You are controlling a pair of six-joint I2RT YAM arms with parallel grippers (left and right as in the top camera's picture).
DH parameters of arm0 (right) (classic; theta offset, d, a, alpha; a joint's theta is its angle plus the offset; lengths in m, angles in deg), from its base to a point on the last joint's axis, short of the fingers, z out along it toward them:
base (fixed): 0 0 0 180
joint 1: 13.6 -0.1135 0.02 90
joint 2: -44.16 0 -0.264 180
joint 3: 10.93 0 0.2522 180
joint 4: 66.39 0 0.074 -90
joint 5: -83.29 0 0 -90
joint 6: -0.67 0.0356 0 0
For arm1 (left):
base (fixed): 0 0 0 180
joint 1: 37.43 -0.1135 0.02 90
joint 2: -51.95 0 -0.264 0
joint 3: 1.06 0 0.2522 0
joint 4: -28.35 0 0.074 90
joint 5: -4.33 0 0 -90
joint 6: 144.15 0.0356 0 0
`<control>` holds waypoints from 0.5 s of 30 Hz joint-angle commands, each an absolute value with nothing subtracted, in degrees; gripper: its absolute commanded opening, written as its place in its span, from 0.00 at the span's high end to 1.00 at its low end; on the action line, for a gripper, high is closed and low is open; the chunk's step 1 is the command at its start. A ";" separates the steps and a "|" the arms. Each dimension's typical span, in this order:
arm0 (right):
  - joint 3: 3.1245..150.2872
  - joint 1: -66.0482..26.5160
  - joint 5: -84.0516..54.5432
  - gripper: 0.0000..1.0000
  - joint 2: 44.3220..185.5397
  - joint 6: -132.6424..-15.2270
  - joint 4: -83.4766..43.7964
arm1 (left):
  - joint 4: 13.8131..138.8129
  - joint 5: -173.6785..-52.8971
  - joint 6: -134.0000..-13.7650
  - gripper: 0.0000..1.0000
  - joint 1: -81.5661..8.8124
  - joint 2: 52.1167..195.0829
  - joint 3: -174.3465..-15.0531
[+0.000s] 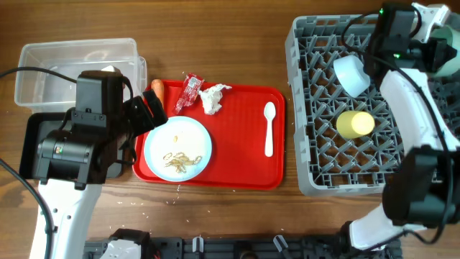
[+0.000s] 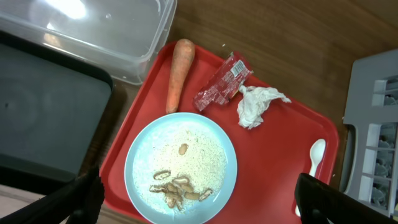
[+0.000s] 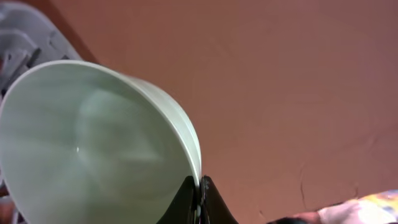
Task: Sort waste into correct bins and load items into the dishwasher rack
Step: 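Place the mint bowl in the rack beside the light-blue bowl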
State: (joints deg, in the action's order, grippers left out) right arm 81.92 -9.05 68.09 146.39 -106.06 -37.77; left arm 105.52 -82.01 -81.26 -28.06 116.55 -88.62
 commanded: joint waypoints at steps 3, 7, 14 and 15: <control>82.01 -9.29 68.25 0.96 150.61 -110.30 -39.81 | 105.42 -80.87 -81.61 0.00 -28.32 116.57 -89.34; 82.01 -9.29 68.25 0.96 153.89 -110.61 -39.89 | 105.42 -80.85 -81.59 0.00 -28.32 116.57 -89.34; 81.98 -12.72 68.31 0.96 158.83 -110.81 -38.93 | 105.42 -80.87 -81.59 0.00 -28.32 116.57 -89.34; 81.98 -13.85 68.27 0.96 158.83 -110.68 -38.87 | 105.42 -80.85 -81.61 0.00 -28.32 116.57 -89.34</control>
State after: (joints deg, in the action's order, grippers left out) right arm 81.90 -10.99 69.84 157.19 -110.37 -39.39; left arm 105.55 -82.03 -81.26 -28.06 116.55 -88.62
